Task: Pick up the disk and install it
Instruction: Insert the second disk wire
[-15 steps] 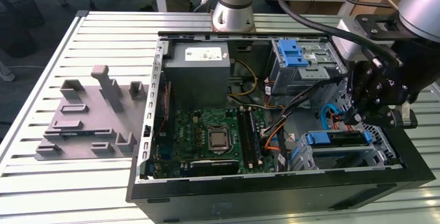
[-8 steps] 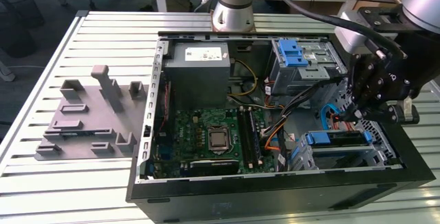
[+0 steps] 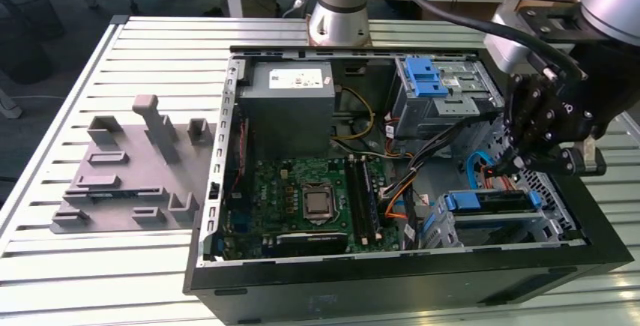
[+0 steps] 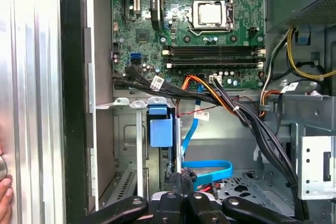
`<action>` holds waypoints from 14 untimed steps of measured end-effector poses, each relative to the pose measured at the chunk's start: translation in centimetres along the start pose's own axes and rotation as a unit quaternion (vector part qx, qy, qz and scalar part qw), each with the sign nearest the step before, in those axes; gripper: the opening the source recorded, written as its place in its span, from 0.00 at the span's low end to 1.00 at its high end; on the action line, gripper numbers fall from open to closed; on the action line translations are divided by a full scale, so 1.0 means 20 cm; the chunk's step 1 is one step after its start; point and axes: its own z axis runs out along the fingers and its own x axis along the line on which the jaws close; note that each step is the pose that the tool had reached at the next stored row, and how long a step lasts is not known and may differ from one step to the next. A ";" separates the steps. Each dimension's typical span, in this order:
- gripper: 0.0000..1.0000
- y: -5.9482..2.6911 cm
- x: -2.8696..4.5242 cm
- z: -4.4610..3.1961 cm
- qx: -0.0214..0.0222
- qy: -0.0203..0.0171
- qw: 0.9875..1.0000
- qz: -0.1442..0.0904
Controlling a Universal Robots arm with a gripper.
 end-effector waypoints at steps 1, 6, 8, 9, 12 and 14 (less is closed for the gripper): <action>0.11 0.001 -0.003 0.000 0.000 0.000 1.000 0.000; 0.11 0.006 -0.028 0.000 0.000 0.003 1.000 0.000; 0.17 0.009 -0.033 0.000 0.000 0.004 1.000 0.000; 0.18 0.009 -0.035 0.000 0.000 0.004 1.000 0.000; 0.25 0.010 -0.052 0.002 0.000 0.006 1.000 0.000; 0.25 0.010 -0.061 0.007 0.000 0.006 1.000 0.000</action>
